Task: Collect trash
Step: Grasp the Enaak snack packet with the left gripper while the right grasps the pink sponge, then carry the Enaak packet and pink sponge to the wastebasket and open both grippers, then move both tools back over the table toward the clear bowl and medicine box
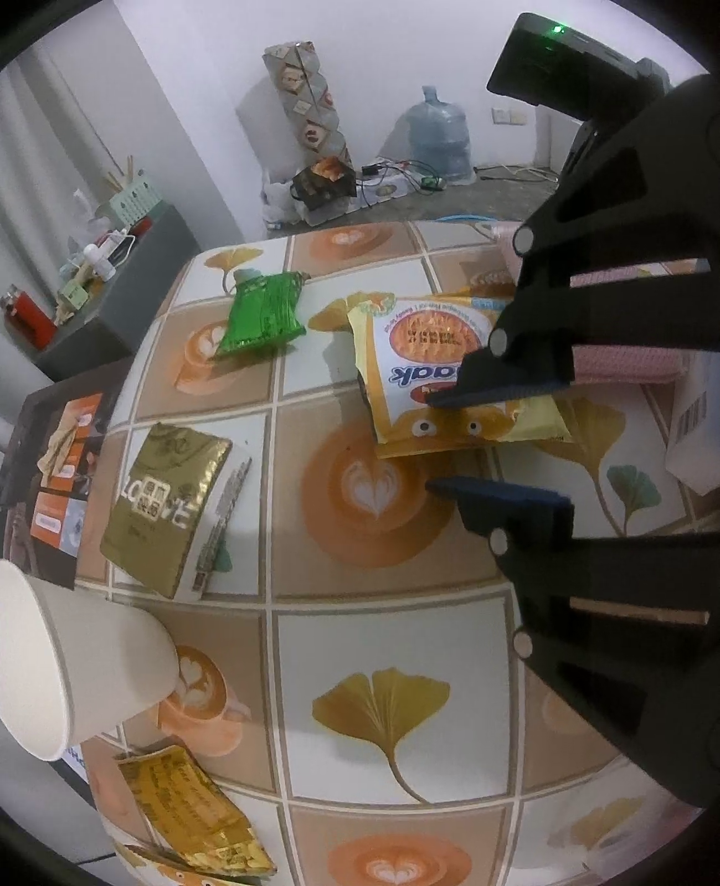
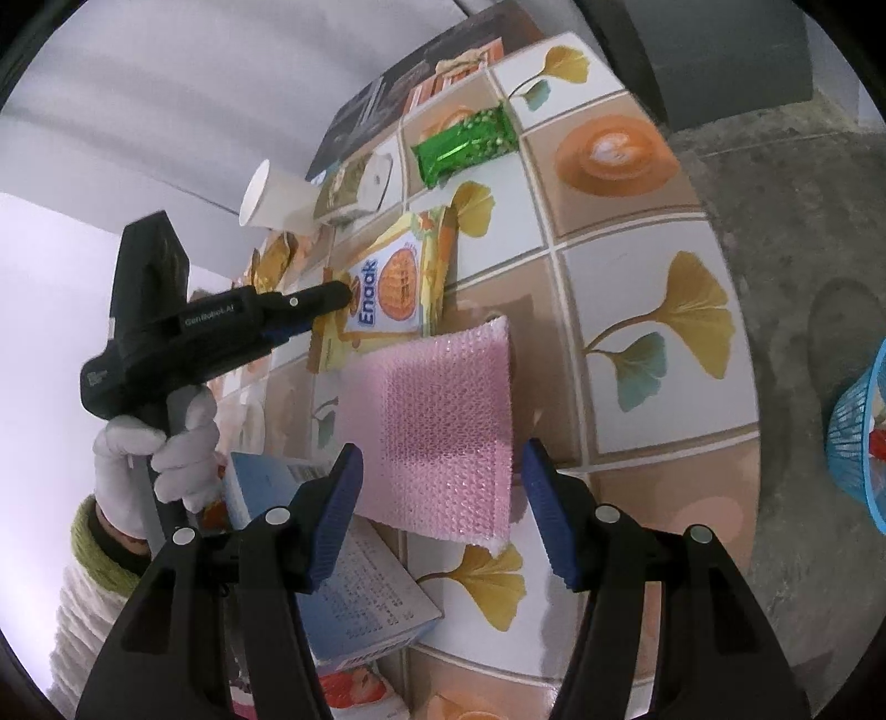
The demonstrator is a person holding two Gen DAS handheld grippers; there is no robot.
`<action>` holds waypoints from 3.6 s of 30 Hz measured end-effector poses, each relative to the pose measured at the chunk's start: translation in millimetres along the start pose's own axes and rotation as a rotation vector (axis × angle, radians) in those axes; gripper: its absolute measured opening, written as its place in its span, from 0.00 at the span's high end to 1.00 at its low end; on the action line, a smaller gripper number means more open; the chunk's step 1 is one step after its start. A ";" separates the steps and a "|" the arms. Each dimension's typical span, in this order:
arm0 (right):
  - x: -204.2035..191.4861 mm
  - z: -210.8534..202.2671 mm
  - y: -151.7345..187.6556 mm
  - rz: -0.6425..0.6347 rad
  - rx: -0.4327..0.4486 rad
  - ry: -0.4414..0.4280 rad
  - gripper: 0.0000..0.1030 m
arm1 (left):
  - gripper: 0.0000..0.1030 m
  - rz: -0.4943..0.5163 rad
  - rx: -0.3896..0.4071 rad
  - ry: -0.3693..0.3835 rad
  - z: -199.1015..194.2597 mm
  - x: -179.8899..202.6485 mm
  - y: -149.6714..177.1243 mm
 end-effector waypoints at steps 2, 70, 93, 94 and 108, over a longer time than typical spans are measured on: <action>-2.8 5.6 -0.4 -0.015 -0.004 0.007 0.44 | 0.86 -0.003 -0.005 -0.010 1.4 -2.3 0.1; 315.4 -178.1 107.1 0.555 0.384 0.070 0.71 | 1.00 0.485 0.061 0.134 60.5 326.2 62.0; 512.0 -69.1 160.2 0.975 0.348 0.220 0.49 | 0.46 0.294 -0.135 0.093 281.4 334.1 136.9; 509.6 -74.2 163.6 0.971 0.358 0.221 0.49 | 0.46 0.277 -0.122 0.086 275.0 330.8 134.4; 382.7 -169.3 158.9 0.604 0.412 0.217 0.49 | 0.44 0.084 0.035 0.095 70.5 255.4 118.0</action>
Point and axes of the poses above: each gripper's, at about its wrist camera, not at the fingertips, and z roughly the way its jaws point, x to its right, y to its underside, the point moved 7 cm from there along z, roughly the way its jaws point, and after that the axes turned 12 degrees about y, right-handed, at the moved point
